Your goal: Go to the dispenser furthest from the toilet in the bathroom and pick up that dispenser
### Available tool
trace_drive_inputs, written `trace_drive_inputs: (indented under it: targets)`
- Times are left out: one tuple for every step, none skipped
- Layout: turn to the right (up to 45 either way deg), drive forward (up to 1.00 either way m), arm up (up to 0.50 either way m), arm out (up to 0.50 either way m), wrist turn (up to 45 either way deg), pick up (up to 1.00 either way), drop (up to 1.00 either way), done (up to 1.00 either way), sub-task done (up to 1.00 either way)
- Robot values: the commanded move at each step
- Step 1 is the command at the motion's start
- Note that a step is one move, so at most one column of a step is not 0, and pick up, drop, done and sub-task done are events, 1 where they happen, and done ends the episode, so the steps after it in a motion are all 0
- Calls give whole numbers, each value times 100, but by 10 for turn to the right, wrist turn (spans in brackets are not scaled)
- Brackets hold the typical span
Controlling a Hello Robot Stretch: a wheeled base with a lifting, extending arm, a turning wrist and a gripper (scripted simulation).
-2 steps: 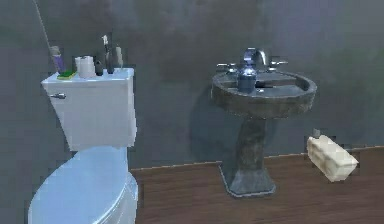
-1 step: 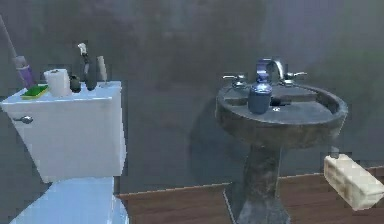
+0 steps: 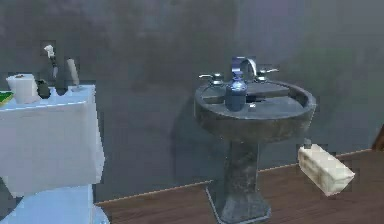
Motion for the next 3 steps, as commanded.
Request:
trace_drive_inputs:
  targets:
    - [0,60,0,0,0,0,0,0,0]
    - [-450,0,0,0,0,0,0,0,0]
    - [-450,0,0,0,0,0,0,0,0]
